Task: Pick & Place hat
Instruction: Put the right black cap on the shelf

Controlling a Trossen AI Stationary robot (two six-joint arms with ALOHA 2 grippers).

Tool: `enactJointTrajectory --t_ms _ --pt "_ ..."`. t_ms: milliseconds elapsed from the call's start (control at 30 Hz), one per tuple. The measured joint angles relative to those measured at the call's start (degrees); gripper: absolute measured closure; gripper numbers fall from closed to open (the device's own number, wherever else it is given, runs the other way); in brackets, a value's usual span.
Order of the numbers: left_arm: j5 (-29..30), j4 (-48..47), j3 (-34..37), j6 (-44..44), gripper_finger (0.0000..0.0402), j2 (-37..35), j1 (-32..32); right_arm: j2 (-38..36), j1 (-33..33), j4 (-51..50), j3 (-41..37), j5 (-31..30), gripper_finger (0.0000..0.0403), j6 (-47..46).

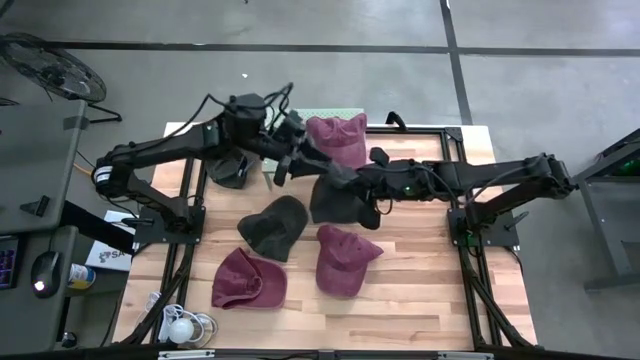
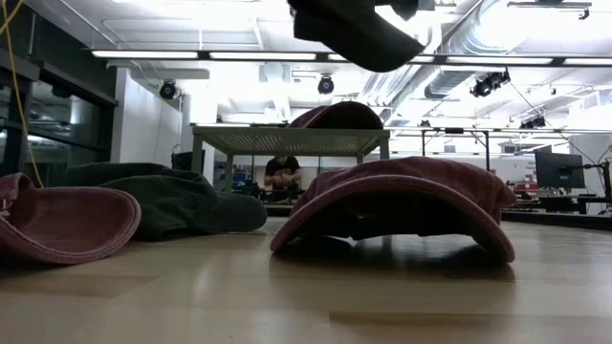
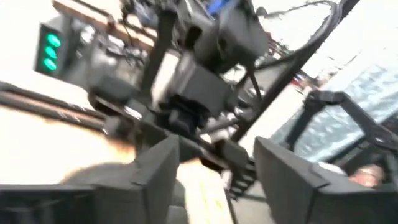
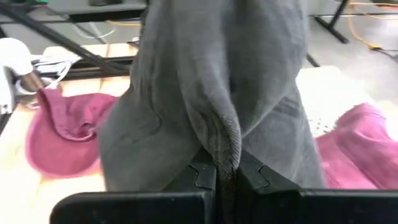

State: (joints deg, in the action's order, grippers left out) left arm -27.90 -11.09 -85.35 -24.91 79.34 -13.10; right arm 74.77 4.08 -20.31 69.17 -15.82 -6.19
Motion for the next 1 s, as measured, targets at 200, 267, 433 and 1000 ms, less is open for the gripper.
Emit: enactJointTrajectory --t_ms 200,267,433,1000 --pt "8.35 -4.98 -7.27 5.54 0.0144 0.1 0.04 -1.44 1.9 -1.76 0.0 -7.96 0.0395 -2.68" --pt "12.21 -8.1 -9.4 7.15 0.0143 0.1 0.04 -2.01 2.54 -1.75 0.0 -10.86 0.0395 -3.19" --pt "22.02 -10.87 -10.45 8.21 0.0142 0.14 1.29 -3.75 3.87 -1.69 0.02 -20.6 0.0395 -4.52" --pt "43.99 -13.05 -10.35 4.73 0.0142 2.55 5.38 -12.05 4.19 -1.61 0.07 -36.01 0.0395 -2.36"
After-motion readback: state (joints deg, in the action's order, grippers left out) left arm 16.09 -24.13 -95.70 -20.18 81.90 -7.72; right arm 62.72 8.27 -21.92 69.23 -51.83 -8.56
